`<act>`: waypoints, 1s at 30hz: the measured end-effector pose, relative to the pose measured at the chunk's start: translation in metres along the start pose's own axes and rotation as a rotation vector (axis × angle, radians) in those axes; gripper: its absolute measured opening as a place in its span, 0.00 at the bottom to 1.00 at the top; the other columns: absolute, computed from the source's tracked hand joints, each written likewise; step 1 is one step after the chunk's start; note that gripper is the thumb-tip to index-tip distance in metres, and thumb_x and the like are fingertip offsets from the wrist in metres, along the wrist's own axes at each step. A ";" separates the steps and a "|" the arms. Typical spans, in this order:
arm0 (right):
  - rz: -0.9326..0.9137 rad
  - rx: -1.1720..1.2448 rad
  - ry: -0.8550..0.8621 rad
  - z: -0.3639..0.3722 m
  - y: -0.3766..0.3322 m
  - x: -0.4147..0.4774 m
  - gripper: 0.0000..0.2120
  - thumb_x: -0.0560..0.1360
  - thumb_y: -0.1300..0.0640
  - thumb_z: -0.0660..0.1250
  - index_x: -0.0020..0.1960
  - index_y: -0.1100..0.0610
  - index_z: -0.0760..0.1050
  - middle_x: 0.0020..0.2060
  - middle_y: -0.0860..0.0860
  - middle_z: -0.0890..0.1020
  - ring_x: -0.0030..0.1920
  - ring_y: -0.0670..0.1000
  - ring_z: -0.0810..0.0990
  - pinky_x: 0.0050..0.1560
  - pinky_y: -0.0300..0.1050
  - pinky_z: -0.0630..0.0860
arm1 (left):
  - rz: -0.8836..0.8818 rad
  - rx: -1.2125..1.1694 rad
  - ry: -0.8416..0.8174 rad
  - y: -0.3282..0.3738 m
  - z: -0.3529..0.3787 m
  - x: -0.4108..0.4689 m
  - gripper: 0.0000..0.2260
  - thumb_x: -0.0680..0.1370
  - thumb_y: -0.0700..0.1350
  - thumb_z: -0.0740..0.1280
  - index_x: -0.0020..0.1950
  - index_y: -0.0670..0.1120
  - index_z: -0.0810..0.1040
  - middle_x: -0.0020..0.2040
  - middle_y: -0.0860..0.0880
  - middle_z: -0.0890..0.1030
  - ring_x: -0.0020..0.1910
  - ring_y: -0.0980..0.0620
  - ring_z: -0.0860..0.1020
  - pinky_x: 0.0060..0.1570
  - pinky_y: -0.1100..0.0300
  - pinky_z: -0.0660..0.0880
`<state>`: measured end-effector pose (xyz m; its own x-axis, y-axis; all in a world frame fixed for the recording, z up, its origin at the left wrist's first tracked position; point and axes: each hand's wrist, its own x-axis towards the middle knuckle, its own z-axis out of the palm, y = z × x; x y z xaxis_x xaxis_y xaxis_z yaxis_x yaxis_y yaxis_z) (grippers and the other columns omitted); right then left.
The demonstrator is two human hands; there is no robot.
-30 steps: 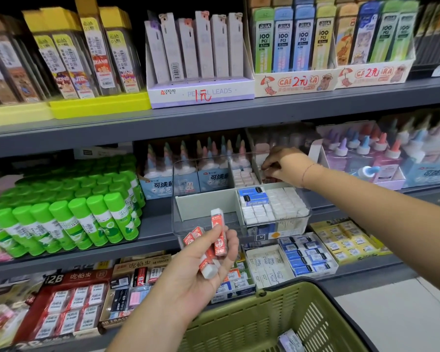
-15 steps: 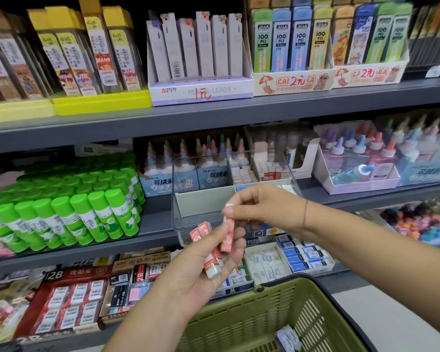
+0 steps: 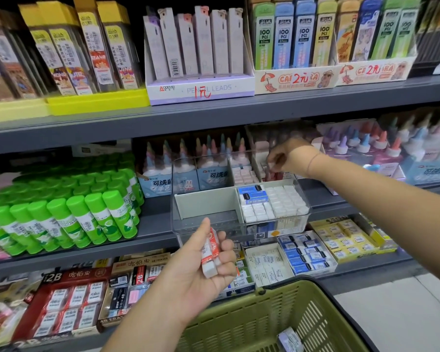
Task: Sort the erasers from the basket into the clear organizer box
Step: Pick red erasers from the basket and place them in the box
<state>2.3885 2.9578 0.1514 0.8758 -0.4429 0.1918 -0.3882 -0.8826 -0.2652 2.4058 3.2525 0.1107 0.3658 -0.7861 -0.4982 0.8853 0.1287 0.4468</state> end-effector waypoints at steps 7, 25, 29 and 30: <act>-0.003 -0.193 -0.074 0.017 -0.005 0.011 0.09 0.74 0.59 0.69 0.53 0.56 0.79 0.54 0.55 0.81 0.52 0.57 0.79 0.54 0.43 0.75 | -0.001 -0.008 0.016 -0.002 -0.001 0.003 0.19 0.77 0.57 0.61 0.48 0.40 0.72 0.31 0.45 0.71 0.23 0.53 0.68 0.18 0.65 0.65; -0.263 0.606 -0.145 -0.001 -0.100 -0.088 0.07 0.72 0.52 0.72 0.50 0.46 0.80 0.46 0.43 0.82 0.45 0.37 0.78 0.48 0.29 0.72 | 0.081 0.077 0.007 0.000 0.000 0.000 0.27 0.77 0.66 0.51 0.43 0.42 0.72 0.26 0.49 0.66 0.16 0.56 0.60 0.15 0.69 0.52; -0.356 0.484 -0.186 0.014 -0.126 -0.128 0.26 0.65 0.48 0.78 0.60 0.47 0.73 0.53 0.43 0.72 0.54 0.39 0.71 0.57 0.31 0.67 | 0.127 0.099 0.058 -0.003 0.005 -0.001 0.23 0.79 0.62 0.54 0.39 0.44 0.71 0.24 0.50 0.65 0.16 0.56 0.61 0.16 0.69 0.56; -0.357 0.452 -0.165 0.018 -0.131 -0.134 0.30 0.63 0.46 0.78 0.61 0.46 0.71 0.53 0.42 0.71 0.55 0.40 0.69 0.59 0.36 0.67 | 0.151 0.101 0.077 -0.003 0.005 -0.001 0.21 0.79 0.61 0.55 0.40 0.44 0.71 0.25 0.50 0.66 0.18 0.56 0.63 0.18 0.68 0.59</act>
<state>2.3267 3.1354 0.1431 0.9766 -0.0689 0.2036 0.0672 -0.8019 -0.5936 2.4007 3.2500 0.1139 0.5170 -0.7132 -0.4734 0.7864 0.1773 0.5917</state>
